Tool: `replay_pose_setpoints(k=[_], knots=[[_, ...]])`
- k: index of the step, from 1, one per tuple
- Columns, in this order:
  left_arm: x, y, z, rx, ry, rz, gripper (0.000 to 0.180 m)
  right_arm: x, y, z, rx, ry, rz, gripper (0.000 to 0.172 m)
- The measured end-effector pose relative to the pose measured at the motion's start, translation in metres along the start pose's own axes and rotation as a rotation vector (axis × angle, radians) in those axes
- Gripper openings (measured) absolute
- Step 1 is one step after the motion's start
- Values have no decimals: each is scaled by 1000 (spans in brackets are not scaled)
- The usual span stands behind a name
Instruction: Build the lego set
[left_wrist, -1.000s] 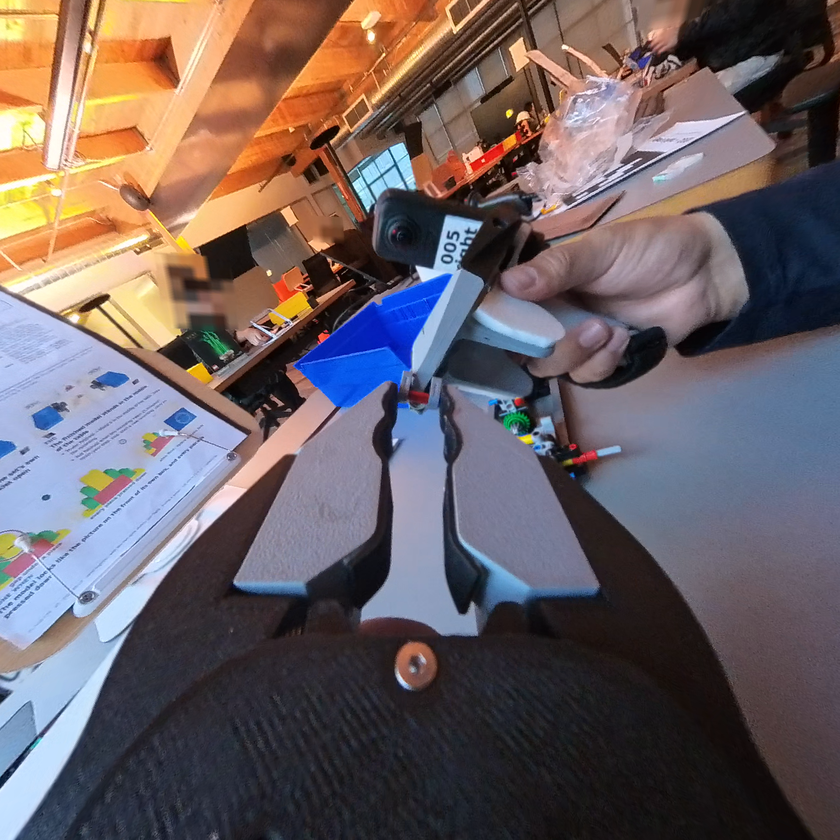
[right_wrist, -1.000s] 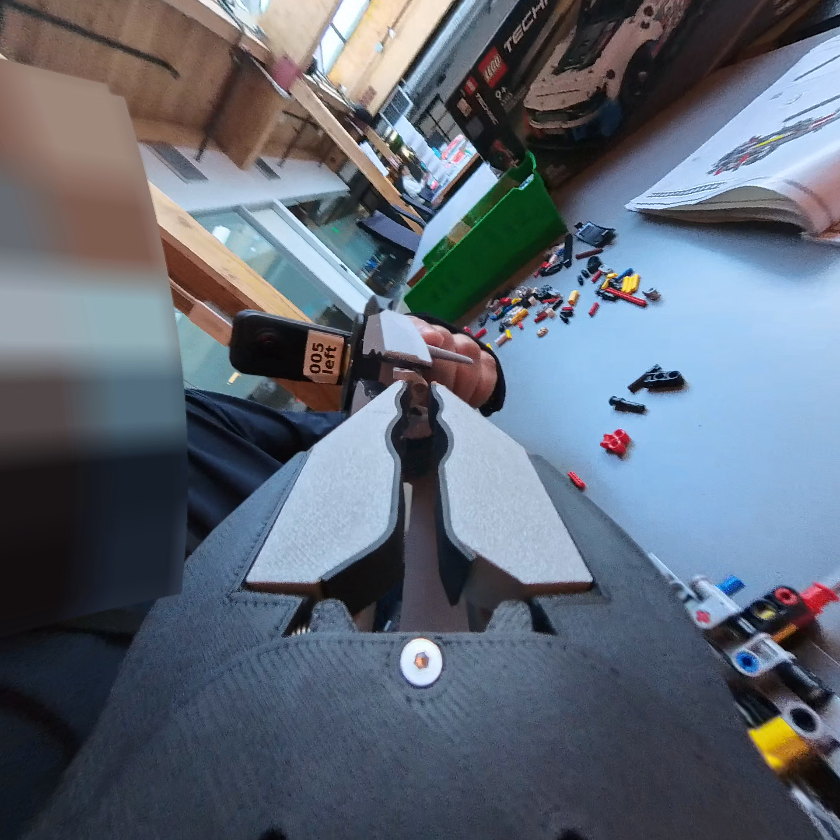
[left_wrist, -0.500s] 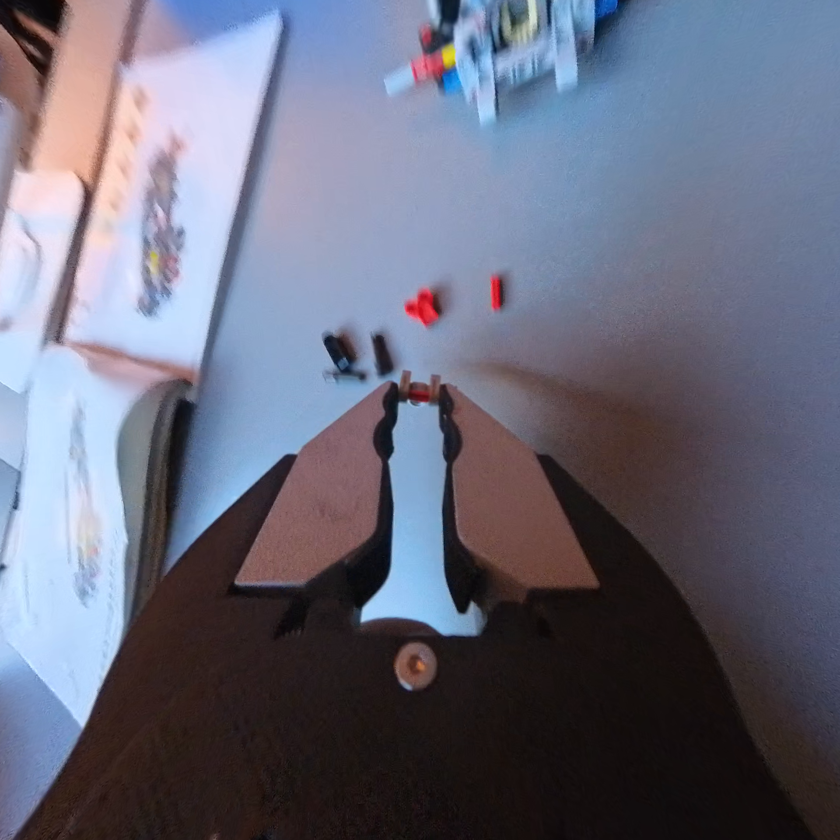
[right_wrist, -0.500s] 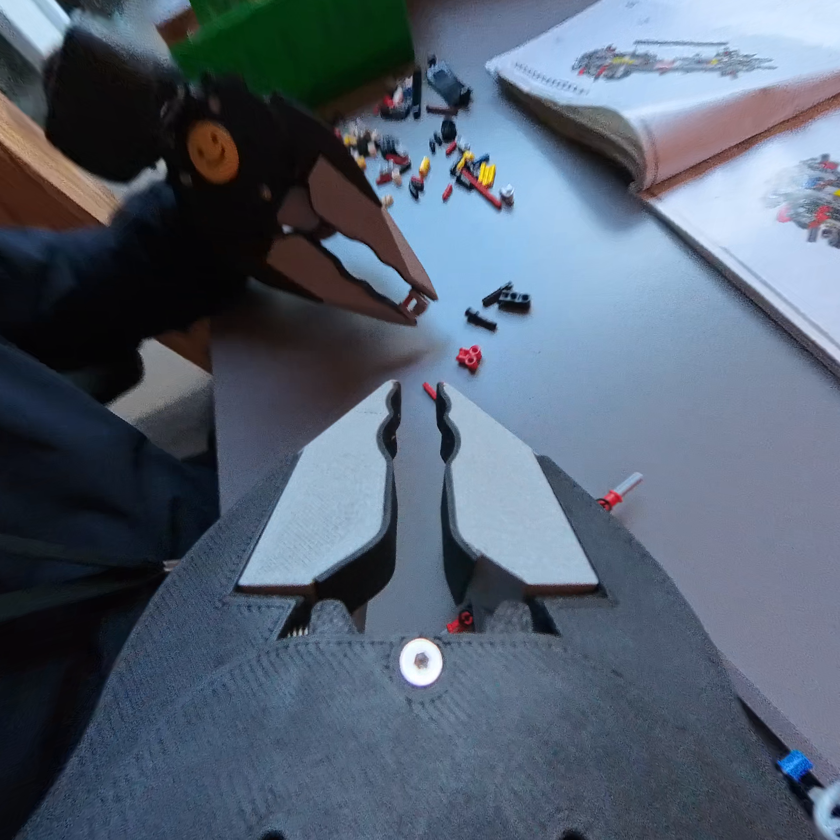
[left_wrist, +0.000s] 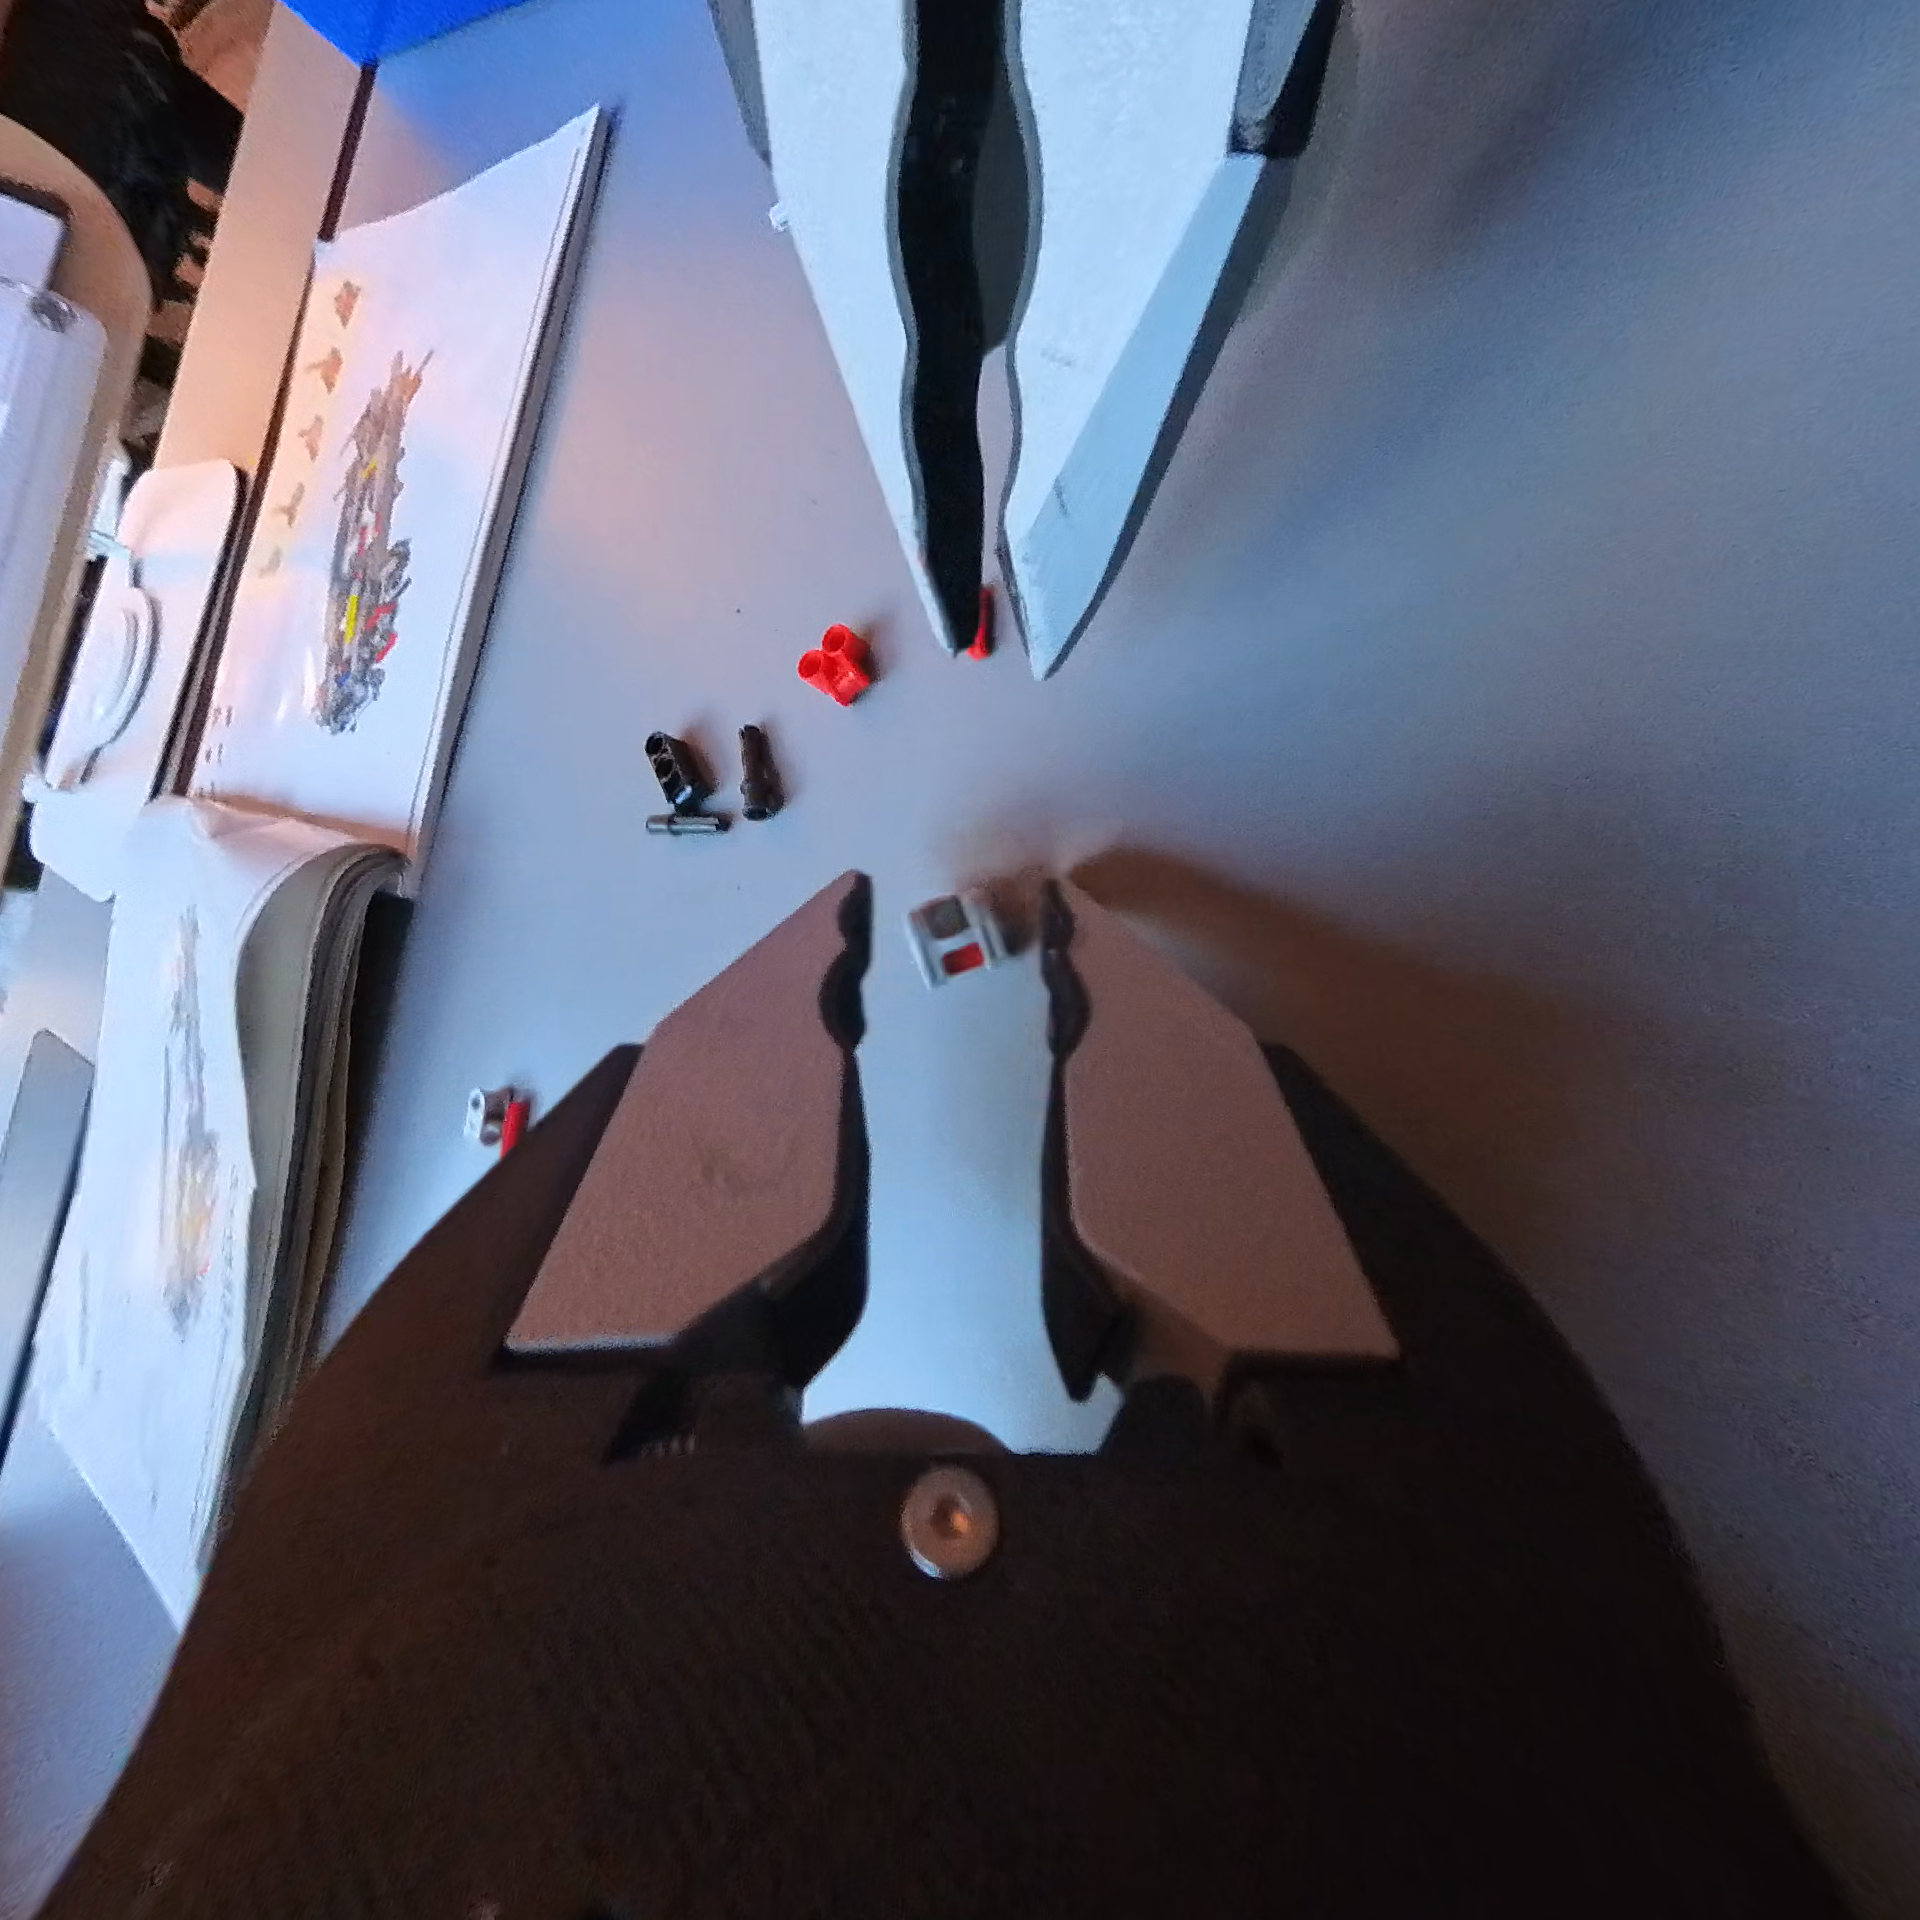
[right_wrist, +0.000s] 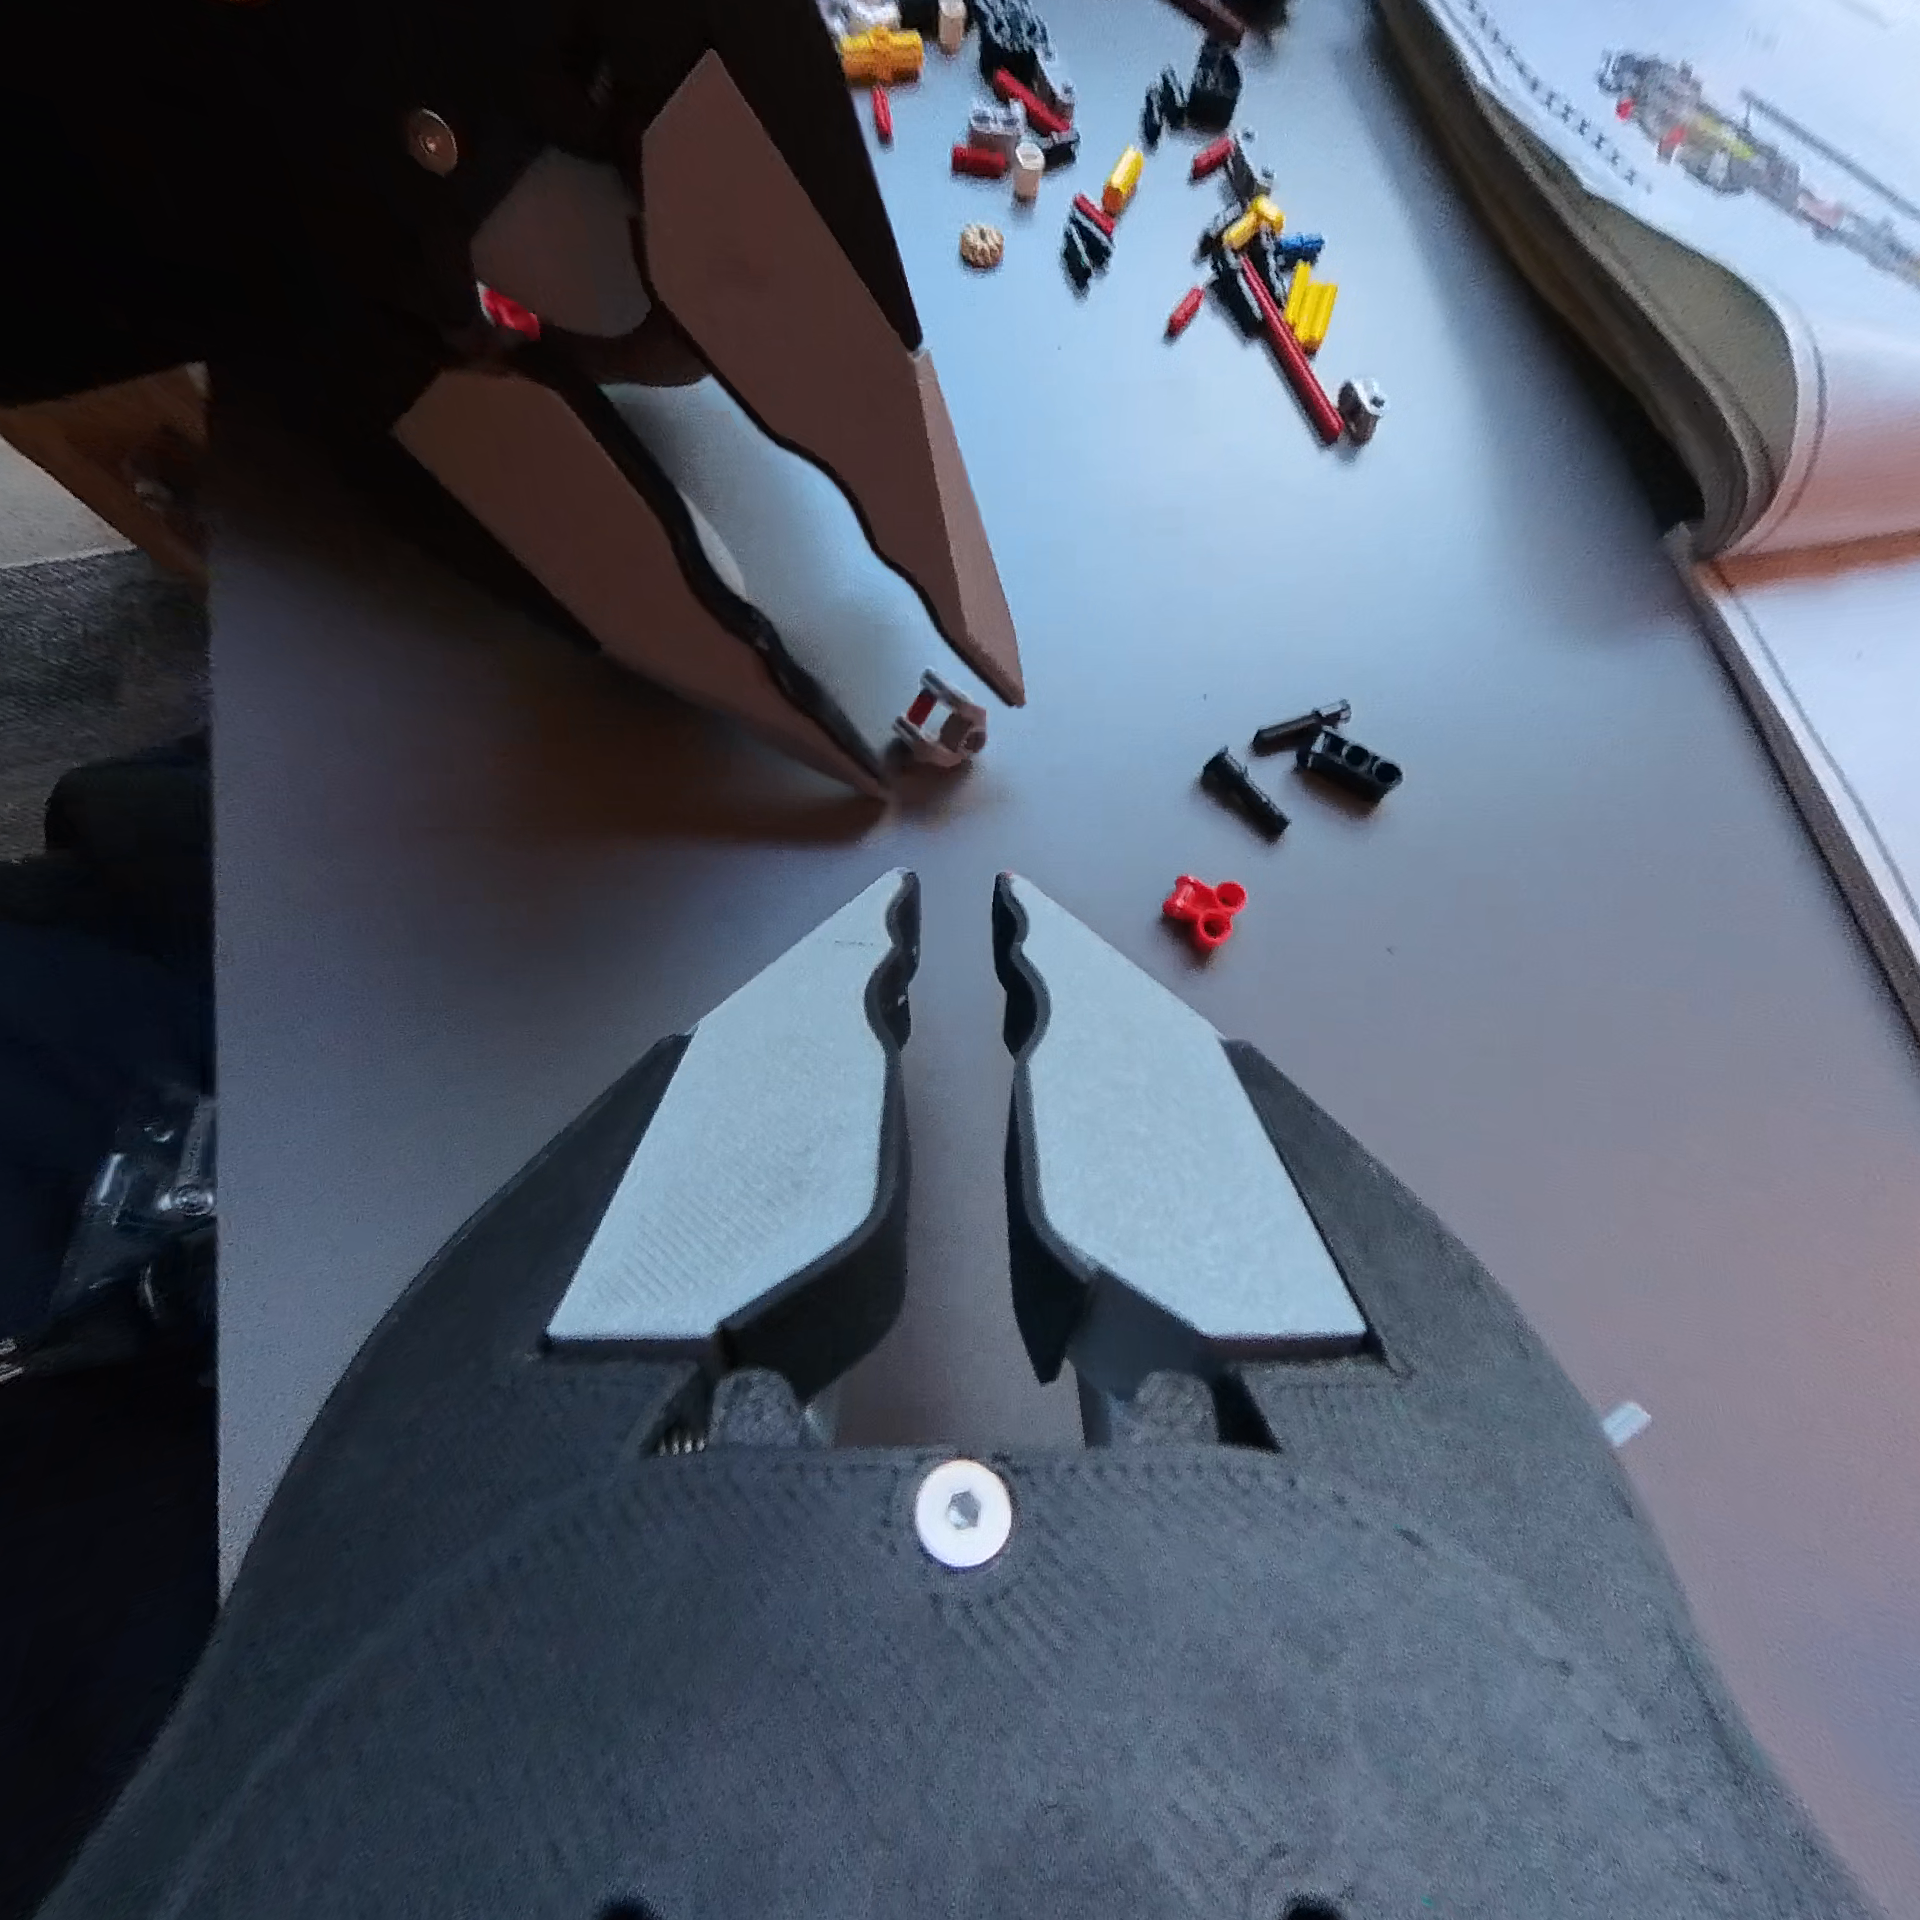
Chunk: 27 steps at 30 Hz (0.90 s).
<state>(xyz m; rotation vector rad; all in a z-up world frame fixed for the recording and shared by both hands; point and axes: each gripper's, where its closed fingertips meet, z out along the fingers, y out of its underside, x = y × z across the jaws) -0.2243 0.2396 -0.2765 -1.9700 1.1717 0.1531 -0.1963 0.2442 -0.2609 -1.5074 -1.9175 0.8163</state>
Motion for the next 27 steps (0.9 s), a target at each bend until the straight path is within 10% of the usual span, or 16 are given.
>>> replay_pose_setpoints(k=[12,27], knots=[[8,23,-24,-87,-37,-434,52,-14,-8,-4,124,-45,15,10],[-33,-14,-62,96,-58,-271,59,-5,-16,-34,296,91,-40,33]])
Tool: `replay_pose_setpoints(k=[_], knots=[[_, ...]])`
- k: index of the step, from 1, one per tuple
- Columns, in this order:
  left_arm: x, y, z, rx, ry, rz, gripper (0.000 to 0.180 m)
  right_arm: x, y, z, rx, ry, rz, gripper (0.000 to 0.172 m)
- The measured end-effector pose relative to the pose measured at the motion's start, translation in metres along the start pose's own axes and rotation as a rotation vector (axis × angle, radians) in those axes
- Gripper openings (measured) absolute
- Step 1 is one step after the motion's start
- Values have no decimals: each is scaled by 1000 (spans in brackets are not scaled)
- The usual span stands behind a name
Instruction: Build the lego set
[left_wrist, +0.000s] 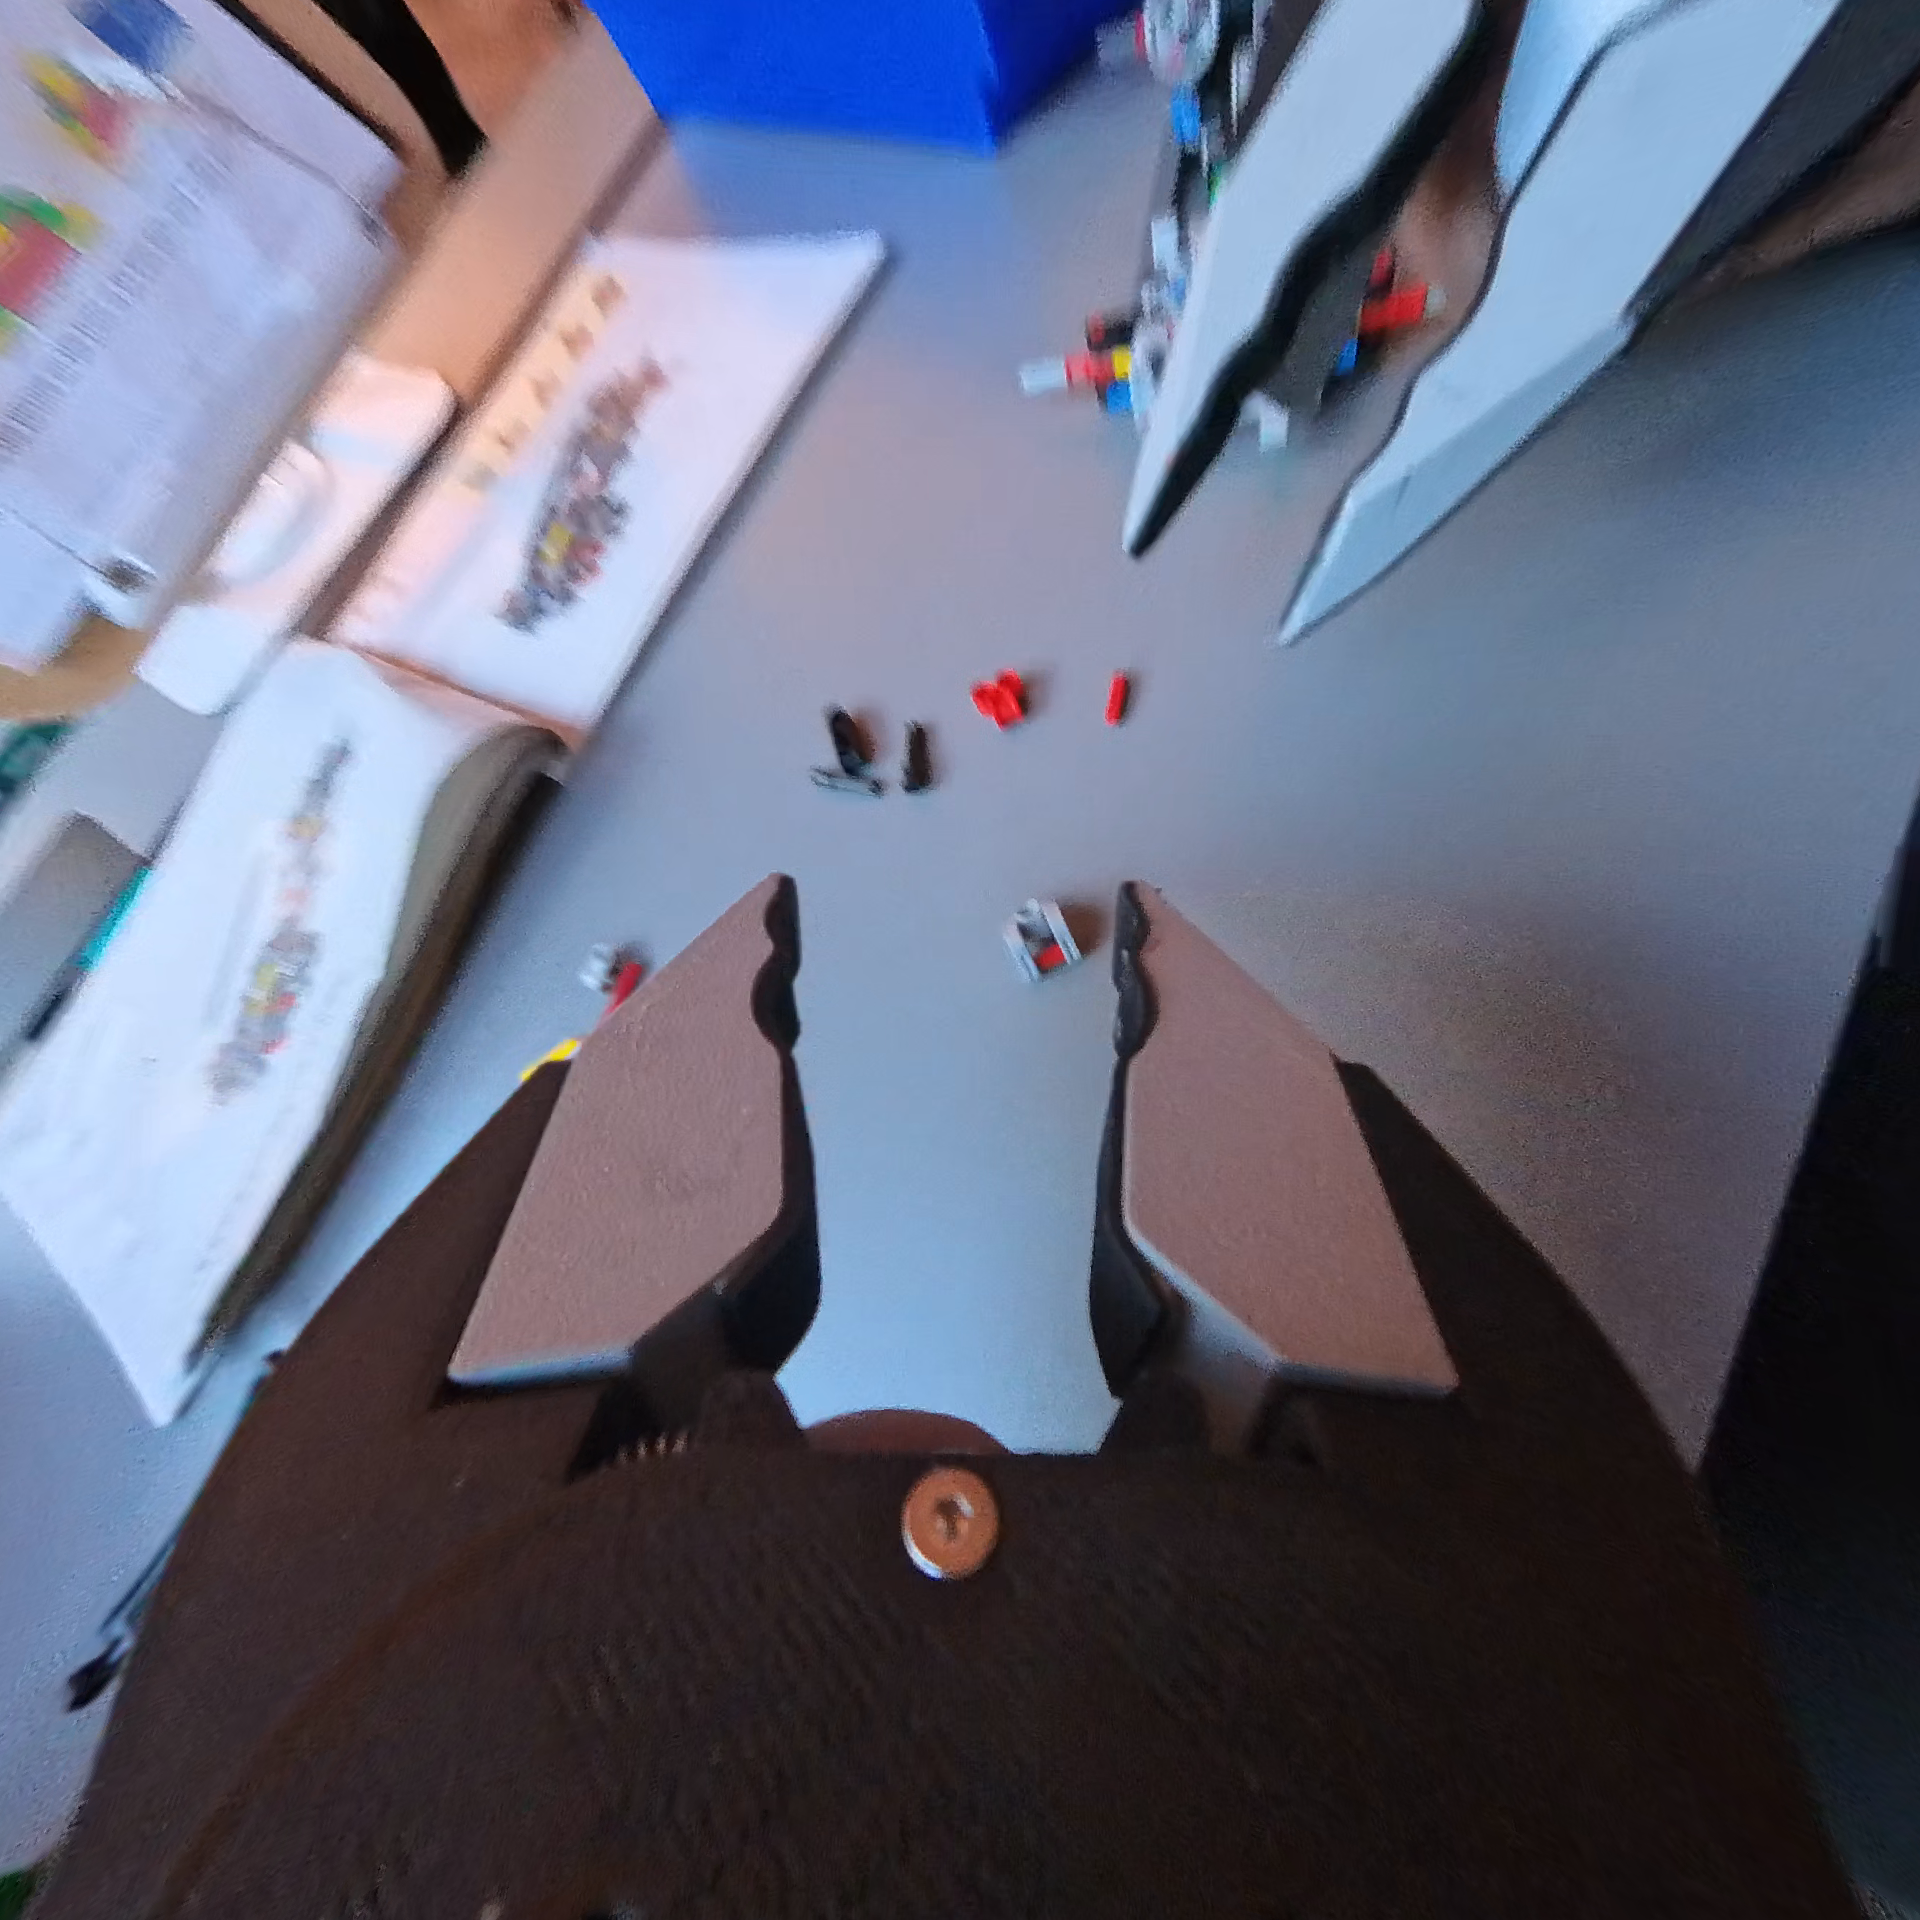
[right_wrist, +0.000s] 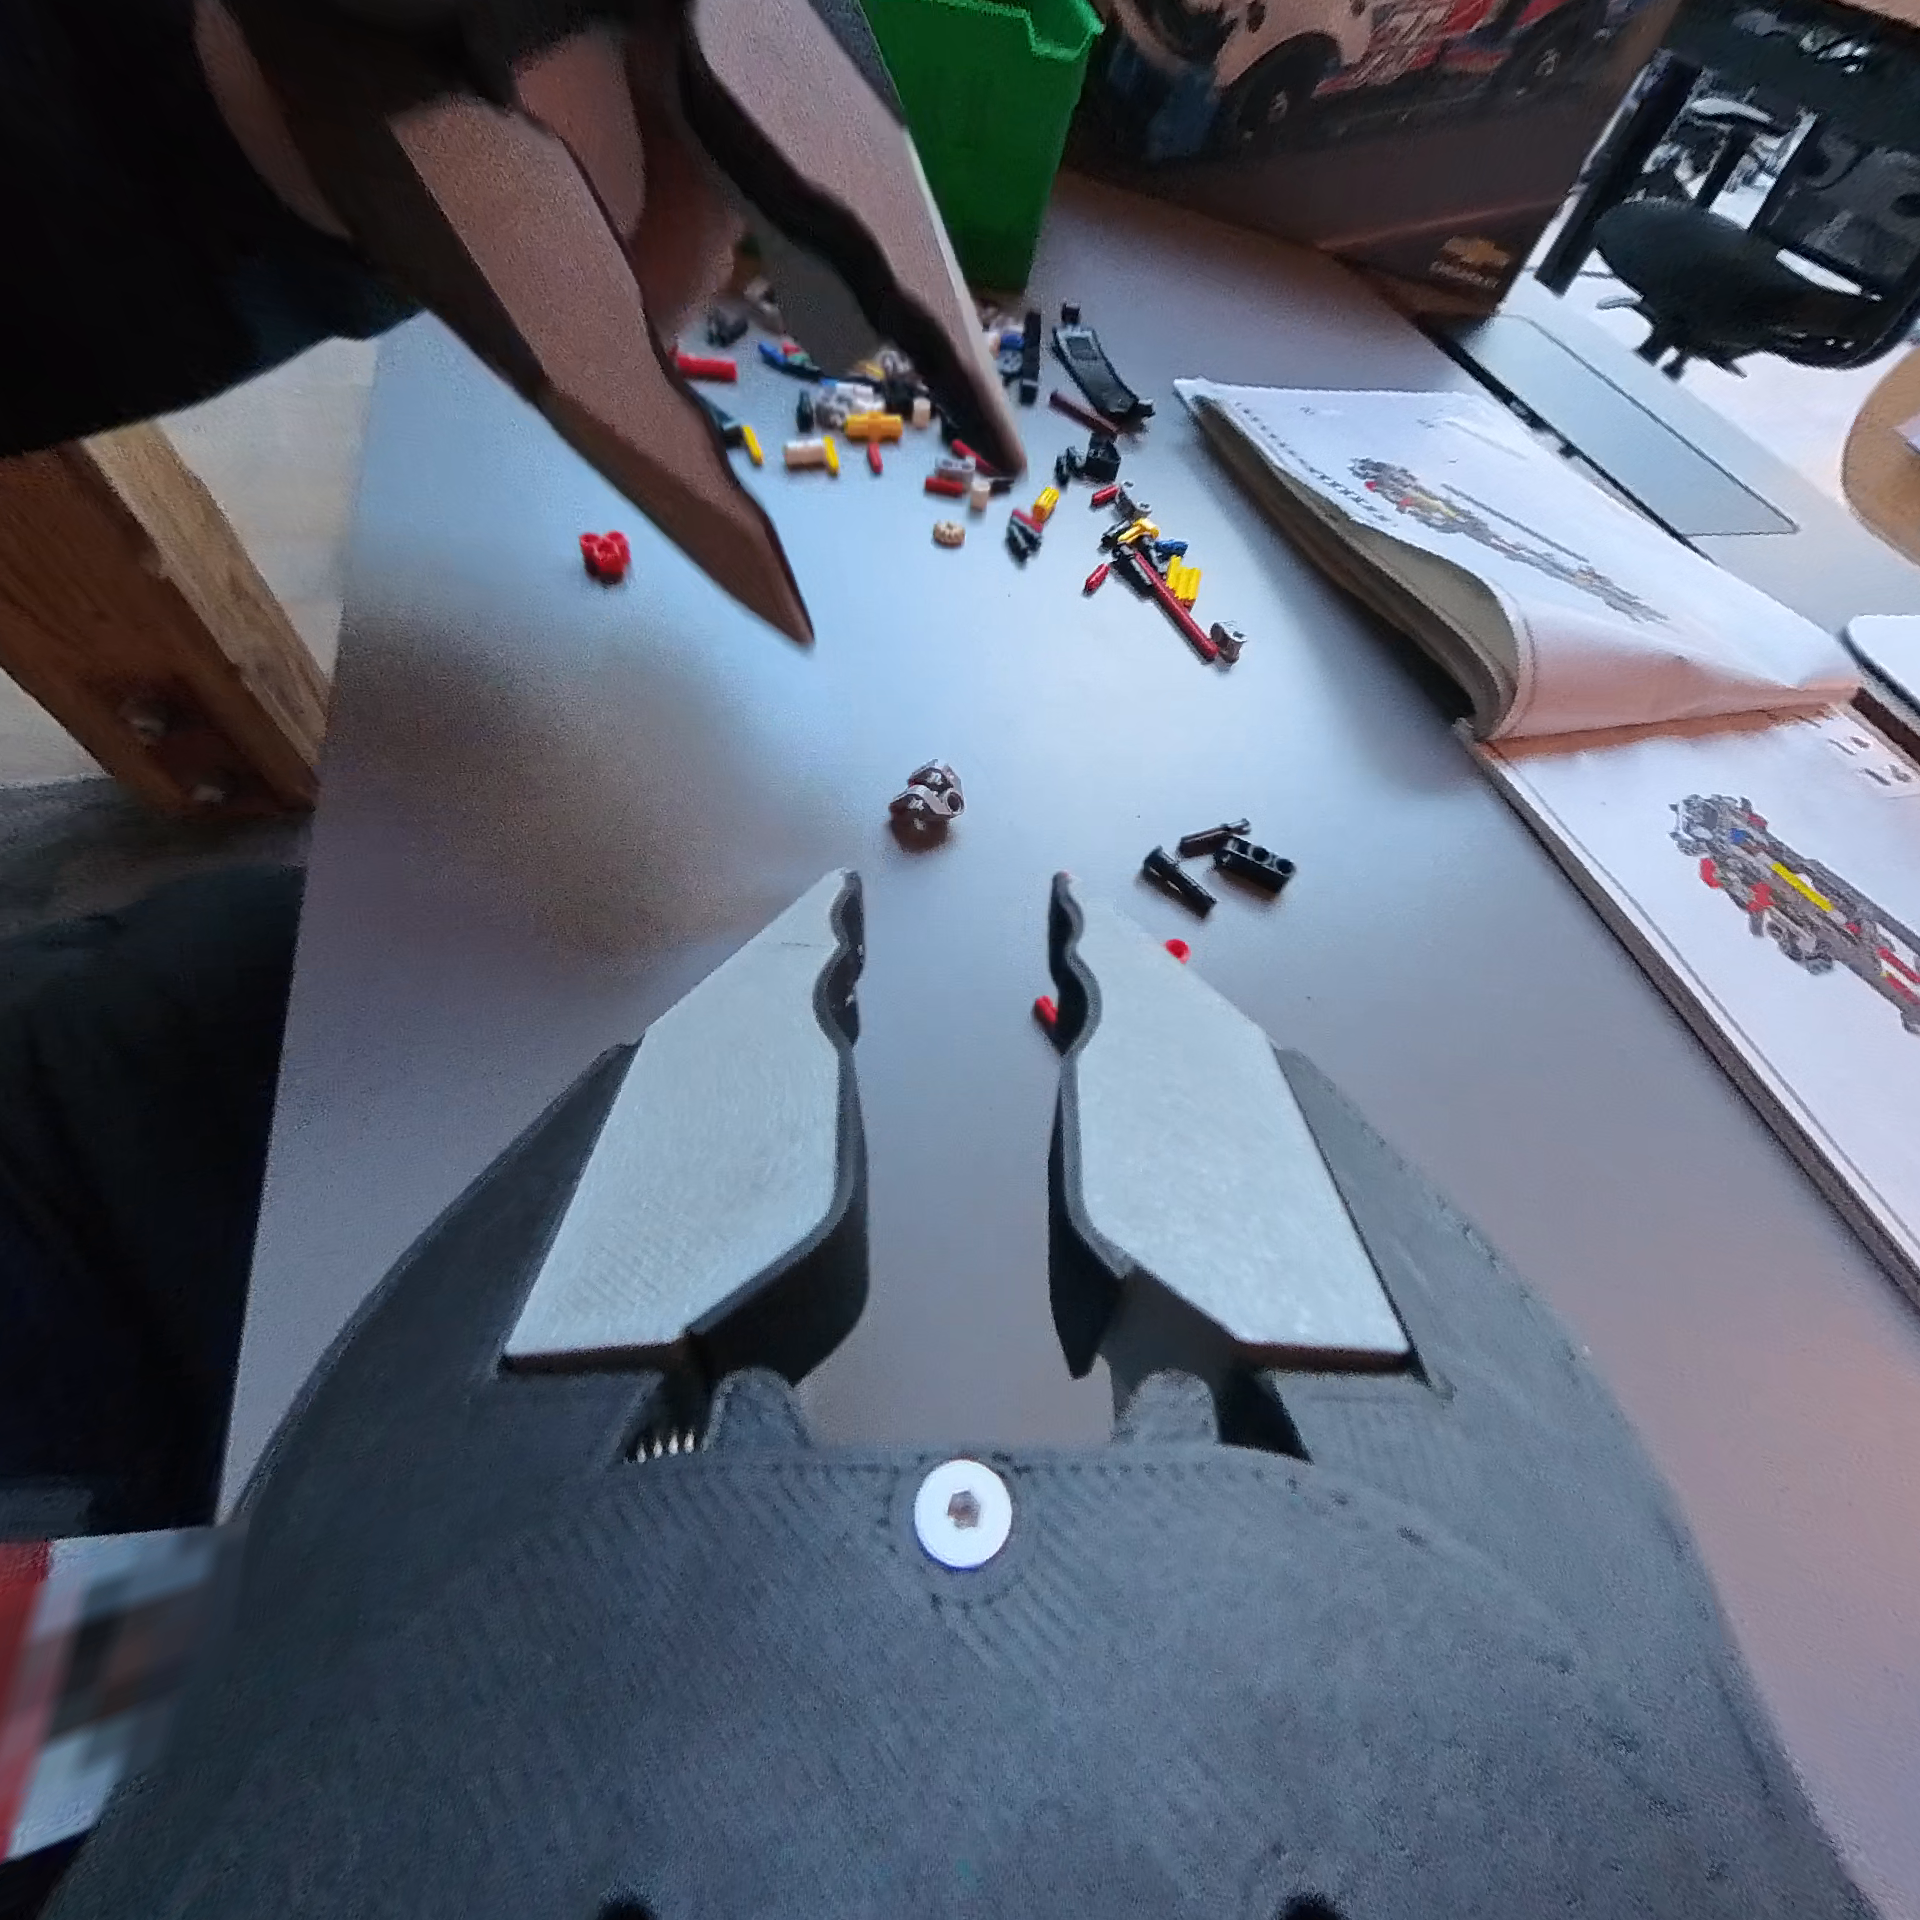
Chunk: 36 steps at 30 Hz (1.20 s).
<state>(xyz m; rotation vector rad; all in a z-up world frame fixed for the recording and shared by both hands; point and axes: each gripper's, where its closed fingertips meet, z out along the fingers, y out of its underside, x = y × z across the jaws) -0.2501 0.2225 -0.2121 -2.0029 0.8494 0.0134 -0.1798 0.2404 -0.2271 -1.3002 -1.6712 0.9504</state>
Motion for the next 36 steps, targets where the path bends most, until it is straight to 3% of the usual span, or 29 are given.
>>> replay_pose_setpoints(k=[2,4,6,10,12,14,15,17,21,23,24,29,31,36], knots=[[-13,-19,-27,116,-54,-19,55,2,-1,-9,30,3,27,40],[-20,-19,-48,175,-59,-63,52,7,-1,-15,60,9,52,48],[-4,13,-59,55,73,-66,48,12,-3,-18,80,2,72,47],[25,103,-69,-295,247,-13,48,17,-3,-9,83,-45,105,42],[39,127,-67,-376,339,-50,46,18,2,-3,65,-72,128,40],[43,127,-67,-356,416,-96,20,18,3,-3,59,-97,154,36],[32,132,-66,-360,378,-62,7,19,2,-4,70,-97,154,34],[13,139,-63,-358,336,-33,7,21,-2,-7,85,-74,126,30],[-68,164,-54,-441,63,-113,11,27,-5,-14,77,-2,59,29],[-78,158,-49,-424,32,-162,44,24,-9,-18,84,10,34,29],[-73,150,-47,-411,44,-182,49,24,-11,-20,87,23,18,30],[-30,78,-21,-193,80,-5,46,22,-23,-33,158,61,7,29],[-3,46,0,-109,169,79,47,26,-26,-37,181,97,1,29],[28,33,46,-178,350,393,36,37,-26,-38,198,185,-24,27]])
